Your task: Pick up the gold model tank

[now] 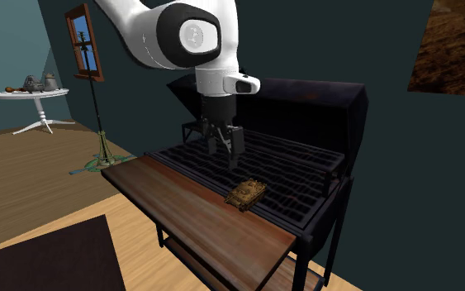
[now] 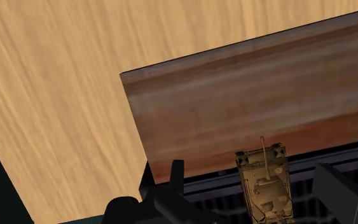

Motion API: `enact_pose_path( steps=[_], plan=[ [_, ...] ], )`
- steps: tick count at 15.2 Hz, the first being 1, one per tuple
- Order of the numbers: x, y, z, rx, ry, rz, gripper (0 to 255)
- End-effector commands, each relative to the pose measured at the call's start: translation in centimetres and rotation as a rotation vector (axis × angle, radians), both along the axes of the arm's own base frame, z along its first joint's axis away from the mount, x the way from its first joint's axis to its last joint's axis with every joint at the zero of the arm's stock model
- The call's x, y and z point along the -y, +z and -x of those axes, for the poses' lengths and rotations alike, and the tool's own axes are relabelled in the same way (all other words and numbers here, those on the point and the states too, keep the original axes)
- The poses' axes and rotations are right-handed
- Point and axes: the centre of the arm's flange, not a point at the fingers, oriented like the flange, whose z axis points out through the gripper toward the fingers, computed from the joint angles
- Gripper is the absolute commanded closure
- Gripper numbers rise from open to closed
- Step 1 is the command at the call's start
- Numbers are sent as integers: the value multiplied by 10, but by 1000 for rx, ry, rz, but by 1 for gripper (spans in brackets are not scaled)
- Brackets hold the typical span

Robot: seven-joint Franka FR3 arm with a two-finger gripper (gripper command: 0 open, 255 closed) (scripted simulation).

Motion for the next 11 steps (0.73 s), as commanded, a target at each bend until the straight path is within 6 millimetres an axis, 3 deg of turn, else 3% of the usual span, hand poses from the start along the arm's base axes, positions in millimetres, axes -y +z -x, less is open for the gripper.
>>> enact_pose_path(
  steps=[1,11],
  plan=[
    [-10,-18,-12,13,9,-10,0],
    [-61,-104,-88,69,58,-55,0]
  ],
)
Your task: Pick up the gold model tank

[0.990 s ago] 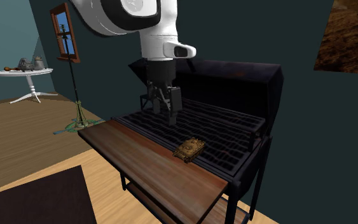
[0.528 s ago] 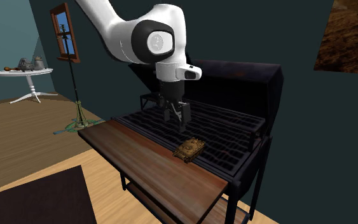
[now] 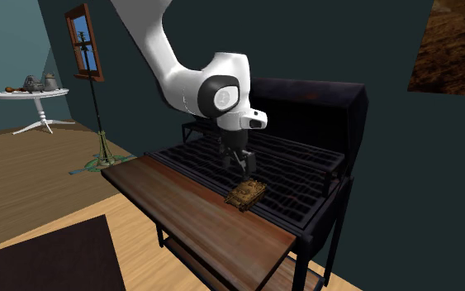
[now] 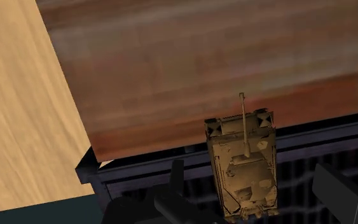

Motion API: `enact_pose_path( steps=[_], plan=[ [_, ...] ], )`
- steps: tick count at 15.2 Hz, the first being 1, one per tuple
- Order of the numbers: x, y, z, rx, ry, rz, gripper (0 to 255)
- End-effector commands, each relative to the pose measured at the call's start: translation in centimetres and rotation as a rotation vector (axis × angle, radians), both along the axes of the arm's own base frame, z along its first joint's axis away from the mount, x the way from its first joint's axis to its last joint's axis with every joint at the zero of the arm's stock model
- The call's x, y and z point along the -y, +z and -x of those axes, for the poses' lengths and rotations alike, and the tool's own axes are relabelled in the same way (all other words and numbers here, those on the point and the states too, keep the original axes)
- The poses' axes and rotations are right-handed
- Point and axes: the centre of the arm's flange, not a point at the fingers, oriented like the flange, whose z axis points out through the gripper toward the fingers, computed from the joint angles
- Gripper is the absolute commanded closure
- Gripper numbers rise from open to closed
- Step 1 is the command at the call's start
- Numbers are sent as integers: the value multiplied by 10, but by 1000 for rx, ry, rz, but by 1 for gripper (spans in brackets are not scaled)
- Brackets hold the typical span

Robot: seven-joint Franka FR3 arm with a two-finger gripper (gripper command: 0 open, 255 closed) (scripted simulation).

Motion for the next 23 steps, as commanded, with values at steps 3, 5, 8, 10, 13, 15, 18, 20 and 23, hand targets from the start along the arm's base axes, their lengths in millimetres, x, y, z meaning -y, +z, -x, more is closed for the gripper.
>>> enact_pose_path(
  steps=[3,5,8,10,13,15,18,20,23],
  plan=[
    [-24,-32,-33,23,19,-19,0],
    [-36,-47,-48,35,29,-28,0],
    [-42,-61,-56,41,34,-32,0],
    [-42,-71,-56,41,34,-32,0],
    [-42,-87,-56,41,34,-32,0],
    [-42,-96,-56,41,34,-32,0],
    [-42,-96,-57,41,34,-32,255],
    [-42,-96,-56,41,34,-32,255],
    [-42,-95,-56,41,34,-32,255]
  ],
)
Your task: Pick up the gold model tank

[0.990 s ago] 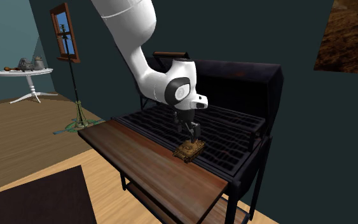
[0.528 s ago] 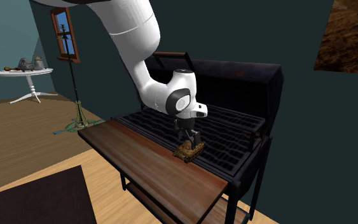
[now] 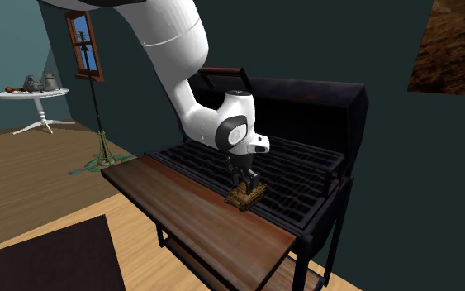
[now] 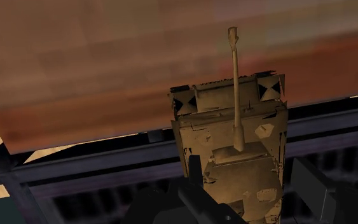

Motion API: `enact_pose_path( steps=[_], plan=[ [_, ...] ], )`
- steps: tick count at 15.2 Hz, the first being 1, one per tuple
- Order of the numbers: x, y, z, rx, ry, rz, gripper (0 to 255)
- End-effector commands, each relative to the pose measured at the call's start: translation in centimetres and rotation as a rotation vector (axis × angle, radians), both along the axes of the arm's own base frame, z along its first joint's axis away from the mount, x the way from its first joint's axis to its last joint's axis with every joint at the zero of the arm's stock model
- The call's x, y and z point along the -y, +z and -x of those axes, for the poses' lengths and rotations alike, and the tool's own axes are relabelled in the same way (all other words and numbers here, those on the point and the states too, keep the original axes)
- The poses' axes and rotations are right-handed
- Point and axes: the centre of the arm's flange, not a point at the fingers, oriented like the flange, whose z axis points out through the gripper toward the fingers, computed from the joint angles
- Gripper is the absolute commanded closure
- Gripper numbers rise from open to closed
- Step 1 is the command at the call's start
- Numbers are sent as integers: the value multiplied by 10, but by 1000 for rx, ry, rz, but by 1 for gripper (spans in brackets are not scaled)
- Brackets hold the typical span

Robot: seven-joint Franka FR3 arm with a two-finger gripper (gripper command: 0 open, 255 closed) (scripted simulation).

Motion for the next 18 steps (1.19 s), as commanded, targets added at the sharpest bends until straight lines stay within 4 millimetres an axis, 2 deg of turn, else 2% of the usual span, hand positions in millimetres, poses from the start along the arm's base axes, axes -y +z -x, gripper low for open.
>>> enact_pose_path(
  steps=[1,3,18],
  plan=[
    [0,-1,0,-1,-1,0,255],
    [0,-1,0,-1,0,0,255],
    [0,78,0,-1,0,0,255]
  ],
)
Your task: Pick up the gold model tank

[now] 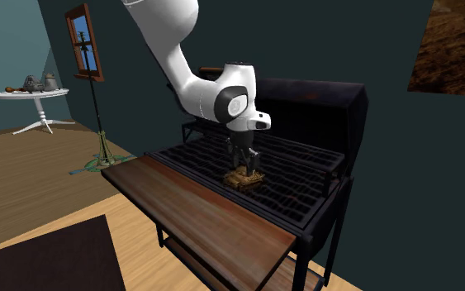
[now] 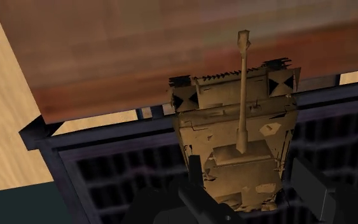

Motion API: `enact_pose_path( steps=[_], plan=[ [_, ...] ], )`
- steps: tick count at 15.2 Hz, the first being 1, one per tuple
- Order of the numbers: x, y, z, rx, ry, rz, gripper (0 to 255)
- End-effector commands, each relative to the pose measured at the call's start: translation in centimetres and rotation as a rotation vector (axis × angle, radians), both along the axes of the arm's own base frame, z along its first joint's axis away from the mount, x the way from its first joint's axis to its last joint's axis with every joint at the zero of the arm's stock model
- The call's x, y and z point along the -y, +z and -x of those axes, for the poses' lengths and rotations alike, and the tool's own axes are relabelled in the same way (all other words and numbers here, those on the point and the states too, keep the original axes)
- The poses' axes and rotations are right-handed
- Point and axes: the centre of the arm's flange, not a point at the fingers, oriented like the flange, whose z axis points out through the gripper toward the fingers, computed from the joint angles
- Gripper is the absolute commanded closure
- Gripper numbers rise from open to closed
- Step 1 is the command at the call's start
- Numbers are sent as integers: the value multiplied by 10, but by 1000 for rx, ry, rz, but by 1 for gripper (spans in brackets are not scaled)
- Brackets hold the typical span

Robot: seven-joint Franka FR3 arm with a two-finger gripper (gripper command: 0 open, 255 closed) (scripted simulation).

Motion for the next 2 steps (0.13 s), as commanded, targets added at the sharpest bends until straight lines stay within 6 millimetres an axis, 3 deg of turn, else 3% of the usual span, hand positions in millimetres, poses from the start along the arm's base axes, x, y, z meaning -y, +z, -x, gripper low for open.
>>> enact_pose_path(
  steps=[1,2],
  plan=[
    [0,6,-1,1,0,0,255],
    [0,6,-1,1,0,0,255]
  ],
)
